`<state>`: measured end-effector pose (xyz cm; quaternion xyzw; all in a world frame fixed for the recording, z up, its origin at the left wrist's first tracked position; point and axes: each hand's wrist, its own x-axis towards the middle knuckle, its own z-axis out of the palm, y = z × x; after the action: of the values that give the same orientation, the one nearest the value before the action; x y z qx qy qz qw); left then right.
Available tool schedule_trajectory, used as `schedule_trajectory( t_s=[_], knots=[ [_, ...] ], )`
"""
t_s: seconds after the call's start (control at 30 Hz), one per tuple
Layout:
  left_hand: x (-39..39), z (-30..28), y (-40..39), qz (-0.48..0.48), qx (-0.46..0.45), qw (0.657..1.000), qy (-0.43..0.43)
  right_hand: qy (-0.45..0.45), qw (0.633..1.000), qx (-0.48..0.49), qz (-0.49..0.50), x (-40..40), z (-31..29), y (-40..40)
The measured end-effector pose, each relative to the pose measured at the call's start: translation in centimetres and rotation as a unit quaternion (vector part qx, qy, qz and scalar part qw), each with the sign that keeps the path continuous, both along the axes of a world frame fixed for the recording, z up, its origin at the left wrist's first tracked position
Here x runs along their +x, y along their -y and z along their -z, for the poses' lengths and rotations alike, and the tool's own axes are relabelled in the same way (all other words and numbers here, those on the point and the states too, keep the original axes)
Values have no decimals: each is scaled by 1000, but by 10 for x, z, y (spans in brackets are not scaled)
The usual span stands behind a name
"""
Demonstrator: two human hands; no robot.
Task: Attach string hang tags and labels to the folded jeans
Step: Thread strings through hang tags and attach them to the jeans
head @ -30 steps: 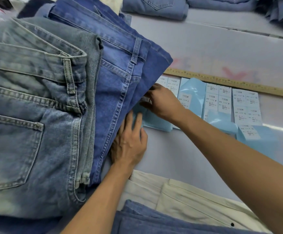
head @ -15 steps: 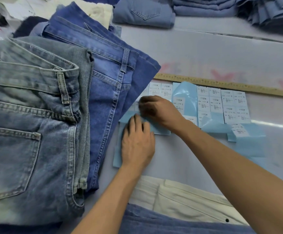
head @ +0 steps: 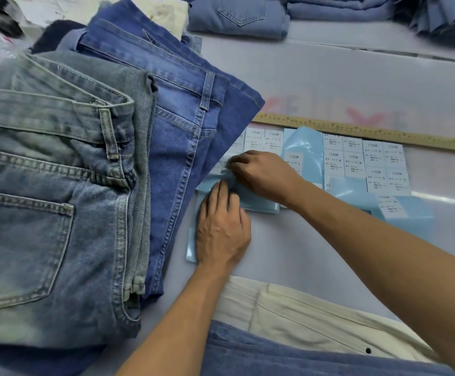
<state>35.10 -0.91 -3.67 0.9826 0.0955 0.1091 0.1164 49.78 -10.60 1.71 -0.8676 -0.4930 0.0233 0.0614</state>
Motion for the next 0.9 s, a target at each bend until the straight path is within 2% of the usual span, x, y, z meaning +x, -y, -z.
schedule_trajectory(
  t_s=[0.07,0.2,0.23,0.27,0.3,0.33,0.37,0.4,0.43,0.47,0.53,0.6,0.63,0.67,0.7,0.8,0.83,0.87,0.9],
  knots=[
    [0,0,0,-2,-6,1000,7,3,1000,-14,11,1,-6,-7],
    [0,-1,-2,-10,-15,1000,6,-84,992,26,86,14,-16,-14],
    [0,-2,-2,-10,-21,1000,2,-119,980,78,142,19,-18,-13],
    [0,-3,-3,-9,-29,1000,-2,-168,944,172,227,24,-19,-12],
    [0,-4,-3,-8,-39,999,-6,-228,866,299,329,25,-22,-8],
    [1,-6,-4,-6,-49,999,-8,-288,748,428,417,24,-26,-3],
    [1,-8,-5,-5,-59,998,-7,-341,614,532,473,17,-31,5],
    [2,-9,-6,-7,-76,997,-6,-380,497,602,497,6,-36,14],
    [3,-10,-8,-14,-98,995,-5,-398,418,640,508,-10,-39,24],
    [4,-11,-11,-22,-125,992,-9,-400,378,654,520,-29,-41,33],
    [10,-15,-19,-38,-221,973,-52,-380,361,654,545,-76,-46,53],
    [26,-27,-26,-60,-363,924,-101,-356,367,647,566,-126,-52,72],
    [36,-34,-29,-67,-401,904,-131,-347,373,640,576,-150,-56,80],
    [45,-42,-31,-60,-389,904,-167,-338,375,636,584,-173,-60,87],
    [51,-48,-34,-44,-339,917,-206,-330,375,635,589,-194,-63,93],
    [48,-76,-26,19,-93,956,-278,-292,394,636,596,-240,-77,110],
    [41,-90,-16,41,-27,963,-264,-263,416,631,599,-251,-82,114],
    [32,-106,-3,59,-5,972,-227,-224,446,621,604,-260,-88,117],
    [19,-124,13,73,-21,981,-181,-177,482,609,605,-268,-95,120]
  ],
)
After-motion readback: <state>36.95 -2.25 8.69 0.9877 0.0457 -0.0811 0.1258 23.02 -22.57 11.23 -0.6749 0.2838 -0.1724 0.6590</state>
